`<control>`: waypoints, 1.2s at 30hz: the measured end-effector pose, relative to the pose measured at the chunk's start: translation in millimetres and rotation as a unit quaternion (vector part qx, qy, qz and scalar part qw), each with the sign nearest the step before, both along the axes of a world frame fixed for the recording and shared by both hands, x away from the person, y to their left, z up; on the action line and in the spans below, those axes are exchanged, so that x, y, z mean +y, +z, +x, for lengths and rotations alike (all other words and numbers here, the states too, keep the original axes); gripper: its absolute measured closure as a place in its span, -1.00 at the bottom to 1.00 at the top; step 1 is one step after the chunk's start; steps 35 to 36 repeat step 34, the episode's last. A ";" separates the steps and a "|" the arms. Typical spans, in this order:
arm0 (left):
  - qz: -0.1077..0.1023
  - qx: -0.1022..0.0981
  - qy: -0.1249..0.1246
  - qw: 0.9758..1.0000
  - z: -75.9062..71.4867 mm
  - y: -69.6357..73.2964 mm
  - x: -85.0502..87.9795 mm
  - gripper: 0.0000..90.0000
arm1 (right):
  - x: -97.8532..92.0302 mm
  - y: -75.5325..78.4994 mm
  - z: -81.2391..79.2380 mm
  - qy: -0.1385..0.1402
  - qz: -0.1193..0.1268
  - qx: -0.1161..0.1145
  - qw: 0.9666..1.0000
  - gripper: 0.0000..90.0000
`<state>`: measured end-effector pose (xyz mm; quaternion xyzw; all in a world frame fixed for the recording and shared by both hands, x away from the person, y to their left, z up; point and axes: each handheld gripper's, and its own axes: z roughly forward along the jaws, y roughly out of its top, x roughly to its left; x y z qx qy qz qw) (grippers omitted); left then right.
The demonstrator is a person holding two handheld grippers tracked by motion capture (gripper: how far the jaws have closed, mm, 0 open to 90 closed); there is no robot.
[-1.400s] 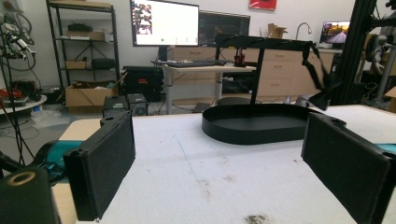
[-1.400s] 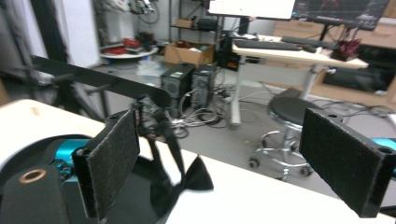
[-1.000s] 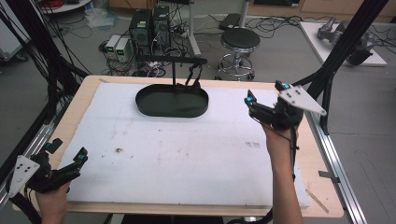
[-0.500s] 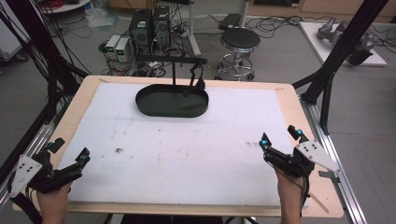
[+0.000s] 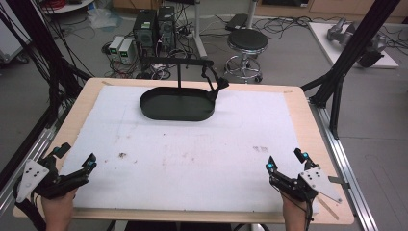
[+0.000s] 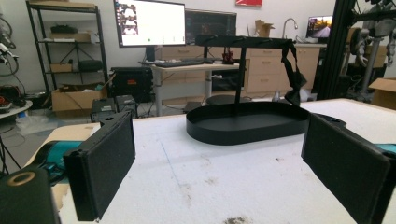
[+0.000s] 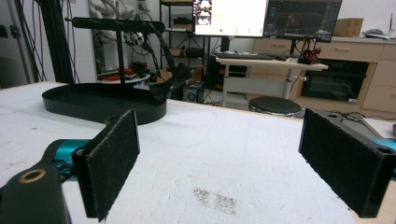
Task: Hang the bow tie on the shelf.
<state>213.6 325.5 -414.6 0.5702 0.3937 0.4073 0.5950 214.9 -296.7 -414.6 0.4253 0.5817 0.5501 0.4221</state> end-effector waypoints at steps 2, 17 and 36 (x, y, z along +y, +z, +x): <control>0.001 0.003 -0.002 1.000 0.9 -1.2 -0.5 -0.77 | 0.6 -1.8 -0.1 0.003 -0.005 -0.003 1.000 -0.74; -0.004 0.001 -0.010 1.000 0.5 -3.2 0.1 -0.77 | 4.6 -4.9 -1.0 0.003 -0.012 -0.004 1.000 -0.74; -0.007 0.000 -0.008 1.000 1.6 -3.3 1.4 -0.77 | 0.9 -7.0 -1.3 -0.011 -0.014 0.005 1.000 -0.74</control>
